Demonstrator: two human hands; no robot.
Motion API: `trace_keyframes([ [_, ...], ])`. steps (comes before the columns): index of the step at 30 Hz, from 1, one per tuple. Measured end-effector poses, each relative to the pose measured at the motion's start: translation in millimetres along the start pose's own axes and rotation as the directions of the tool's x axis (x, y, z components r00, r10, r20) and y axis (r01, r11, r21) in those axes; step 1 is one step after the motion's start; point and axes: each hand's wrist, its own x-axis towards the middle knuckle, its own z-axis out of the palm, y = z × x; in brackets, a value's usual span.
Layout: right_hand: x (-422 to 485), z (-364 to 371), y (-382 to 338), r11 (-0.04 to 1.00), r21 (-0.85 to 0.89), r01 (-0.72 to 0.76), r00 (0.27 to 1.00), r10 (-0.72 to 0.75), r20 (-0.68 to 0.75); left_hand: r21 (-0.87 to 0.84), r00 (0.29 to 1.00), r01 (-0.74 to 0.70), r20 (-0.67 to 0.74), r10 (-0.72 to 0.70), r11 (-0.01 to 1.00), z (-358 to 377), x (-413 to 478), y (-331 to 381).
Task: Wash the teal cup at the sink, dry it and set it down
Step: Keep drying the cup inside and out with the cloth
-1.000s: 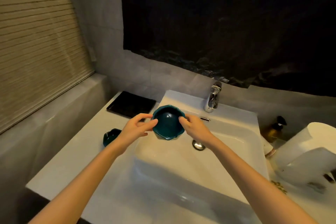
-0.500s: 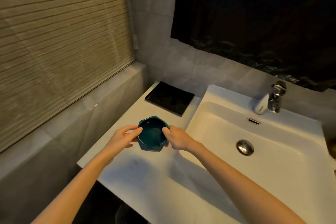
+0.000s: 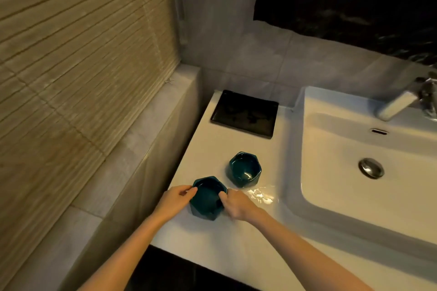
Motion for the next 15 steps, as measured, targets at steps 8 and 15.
trace_keyframes([
  [8,19.0,11.2,-10.0,0.988,0.041,-0.147,0.989,0.145,0.035,0.180,0.987,-0.162,0.009,0.163,0.970,-3.2,29.1,-15.6],
  [15,30.6,14.0,-6.2,0.941,0.162,-0.296,0.955,0.294,0.039,0.358,0.976,-0.213,0.028,0.217,0.909,-3.6,38.7,-20.1],
])
